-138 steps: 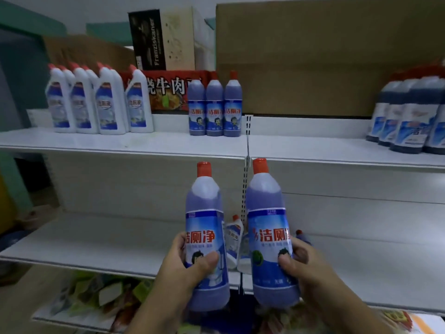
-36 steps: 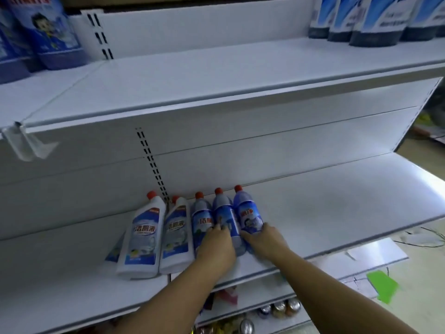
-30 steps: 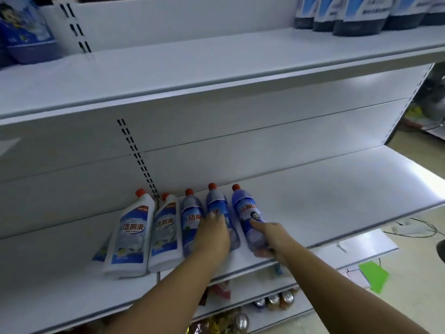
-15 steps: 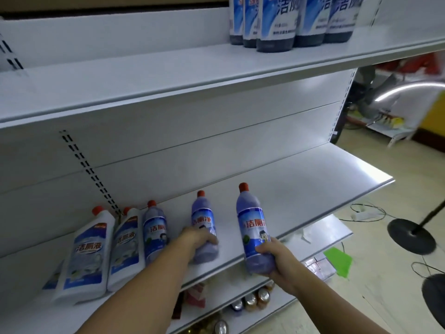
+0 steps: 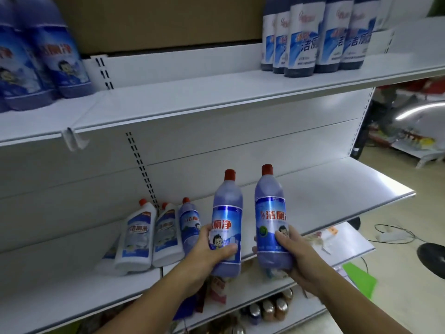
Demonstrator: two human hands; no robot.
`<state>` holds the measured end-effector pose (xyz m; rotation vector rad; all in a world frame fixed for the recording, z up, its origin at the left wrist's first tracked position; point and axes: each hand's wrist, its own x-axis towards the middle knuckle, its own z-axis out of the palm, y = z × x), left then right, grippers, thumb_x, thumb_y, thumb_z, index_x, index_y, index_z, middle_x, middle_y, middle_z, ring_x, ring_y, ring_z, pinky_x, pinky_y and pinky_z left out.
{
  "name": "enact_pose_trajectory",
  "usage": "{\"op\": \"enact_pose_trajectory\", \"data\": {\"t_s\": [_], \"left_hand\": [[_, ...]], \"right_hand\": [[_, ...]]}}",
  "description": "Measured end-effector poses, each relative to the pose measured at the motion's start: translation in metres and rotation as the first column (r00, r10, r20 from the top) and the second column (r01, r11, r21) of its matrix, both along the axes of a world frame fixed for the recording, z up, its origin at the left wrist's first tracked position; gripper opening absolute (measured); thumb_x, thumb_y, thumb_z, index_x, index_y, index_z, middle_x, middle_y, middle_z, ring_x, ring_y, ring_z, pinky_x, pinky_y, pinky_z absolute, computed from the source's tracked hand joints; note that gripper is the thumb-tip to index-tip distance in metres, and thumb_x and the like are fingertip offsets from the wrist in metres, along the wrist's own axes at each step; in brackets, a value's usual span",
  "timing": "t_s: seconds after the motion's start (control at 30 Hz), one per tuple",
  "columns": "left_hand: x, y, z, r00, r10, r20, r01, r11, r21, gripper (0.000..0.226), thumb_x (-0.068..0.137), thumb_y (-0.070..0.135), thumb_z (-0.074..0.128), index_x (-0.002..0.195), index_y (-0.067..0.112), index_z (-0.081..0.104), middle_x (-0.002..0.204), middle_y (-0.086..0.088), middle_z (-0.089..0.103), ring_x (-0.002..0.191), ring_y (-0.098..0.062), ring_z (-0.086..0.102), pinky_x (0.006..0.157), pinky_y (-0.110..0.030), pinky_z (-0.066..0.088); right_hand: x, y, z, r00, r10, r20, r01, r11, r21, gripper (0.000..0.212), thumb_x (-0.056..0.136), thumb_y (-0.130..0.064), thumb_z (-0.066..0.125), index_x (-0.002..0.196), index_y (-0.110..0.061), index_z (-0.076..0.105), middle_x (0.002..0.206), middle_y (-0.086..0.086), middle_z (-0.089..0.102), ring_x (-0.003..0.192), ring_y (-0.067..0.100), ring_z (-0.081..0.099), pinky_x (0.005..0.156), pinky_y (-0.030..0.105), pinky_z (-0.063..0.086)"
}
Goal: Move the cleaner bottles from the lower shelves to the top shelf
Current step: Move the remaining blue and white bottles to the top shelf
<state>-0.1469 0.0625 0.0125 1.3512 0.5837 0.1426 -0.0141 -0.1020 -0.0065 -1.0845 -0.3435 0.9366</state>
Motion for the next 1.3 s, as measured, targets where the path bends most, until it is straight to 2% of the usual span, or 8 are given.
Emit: {"op": "enact_pose_trajectory", "data": {"t_s": [0.07, 0.13, 0.33, 0.53, 0.73, 0.87, 1.03, 1.3], "left_hand": [[-0.020, -0.002, 0.012, 0.999, 0.028, 0.031, -0.028, 1.000, 0.002, 0.065, 0.064, 0.029, 0.070, 0.122, 0.026, 0.041, 0.111, -0.012, 0.065, 0.091, -0.023, 0.069, 0.072, -0.033, 0.056], [-0.041, -0.001, 0.019, 0.995, 0.071, 0.067, -0.070, 0.997, -0.023, 0.062, 0.063, 0.031, 0.066, 0.119, 0.025, 0.042, 0.110, -0.011, 0.065, 0.086, -0.022, 0.069, 0.066, -0.030, 0.055], [-0.111, 0.009, 0.038, 0.976, 0.154, 0.153, -0.152, 0.988, -0.022, 0.041, 0.082, 0.009, 0.063, 0.115, 0.024, 0.044, 0.106, -0.012, 0.066, 0.085, -0.023, 0.068, 0.071, -0.033, 0.056], [-0.171, 0.009, 0.052, 0.959, 0.198, 0.205, -0.205, 0.979, 0.014, 0.069, 0.056, 0.022, 0.074, 0.117, 0.022, 0.042, 0.103, -0.012, 0.068, 0.086, -0.025, 0.069, 0.075, -0.039, 0.056], [-0.216, 0.008, 0.061, 0.940, 0.233, 0.250, -0.255, 0.965, 0.057, 0.068, 0.050, 0.018, 0.078, 0.108, 0.025, 0.044, 0.097, -0.007, 0.069, 0.080, -0.019, 0.071, 0.070, -0.034, 0.055], [-0.239, 0.010, 0.075, 0.910, 0.290, 0.295, -0.339, 0.932, 0.129, 0.059, 0.059, 0.011, 0.080, 0.104, 0.027, 0.045, 0.095, -0.003, 0.070, 0.077, -0.015, 0.072, 0.066, -0.029, 0.056], [-0.261, 0.018, 0.117, 0.860, 0.336, 0.385, -0.426, 0.888, 0.175, 0.083, 0.029, 0.033, 0.083, 0.105, 0.029, 0.049, 0.095, -0.003, 0.073, 0.080, -0.019, 0.073, 0.072, -0.035, 0.056], [-0.253, 0.068, 0.205, 0.786, 0.344, 0.513, -0.530, 0.803, 0.273, 0.069, 0.033, 0.032, 0.081, 0.098, 0.022, 0.061, 0.085, 0.001, 0.074, 0.074, -0.013, 0.072, 0.058, -0.022, 0.056]], "right_hand": [[-0.018, 0.003, 0.014, 0.999, 0.040, 0.032, -0.042, 0.998, 0.054, 0.100, 0.030, -0.040, 0.095, 0.116, -0.009, 0.052, 0.103, 0.024, 0.069, 0.087, 0.037, 0.070, 0.065, 0.040, 0.059], [-0.038, 0.007, 0.026, 0.993, 0.079, 0.082, -0.085, 0.994, 0.063, 0.099, 0.031, -0.040, 0.095, 0.116, -0.008, 0.053, 0.103, 0.024, 0.070, 0.088, 0.036, 0.070, 0.068, 0.039, 0.060], [-0.098, 0.018, 0.053, 0.967, 0.139, 0.213, -0.142, 0.990, 0.001, 0.092, 0.035, -0.040, 0.094, 0.111, -0.003, 0.057, 0.105, 0.026, 0.068, 0.093, 0.038, 0.068, 0.075, 0.041, 0.059], [-0.152, 0.027, 0.065, 0.957, 0.145, 0.252, -0.149, 0.989, -0.003, 0.095, 0.040, -0.040, 0.093, 0.118, -0.004, 0.053, 0.109, 0.026, 0.066, 0.094, 0.038, 0.067, 0.074, 0.041, 0.057], [-0.192, 0.030, 0.077, 0.947, 0.138, 0.291, -0.146, 0.989, 0.004, 0.090, 0.041, -0.040, 0.092, 0.116, -0.007, 0.054, 0.104, 0.020, 0.069, 0.091, 0.033, 0.068, 0.072, 0.038, 0.057], [-0.216, 0.033, 0.095, 0.916, 0.104, 0.389, -0.111, 0.994, -0.005, 0.095, 0.038, -0.045, 0.092, 0.116, -0.007, 0.054, 0.099, 0.016, 0.071, 0.088, 0.031, 0.070, 0.070, 0.033, 0.057], [-0.232, 0.043, 0.138, 0.885, 0.048, 0.463, -0.068, 0.997, 0.026, 0.102, 0.023, -0.050, 0.092, 0.111, -0.013, 0.057, 0.092, 0.011, 0.074, 0.081, 0.026, 0.072, 0.062, 0.028, 0.057], [-0.216, 0.110, 0.230, 0.797, -0.010, 0.604, -0.102, 0.983, 0.150, 0.095, 0.017, -0.059, 0.088, 0.101, -0.023, 0.060, 0.085, 0.002, 0.075, 0.079, 0.021, 0.073, 0.057, 0.025, 0.057]]}}
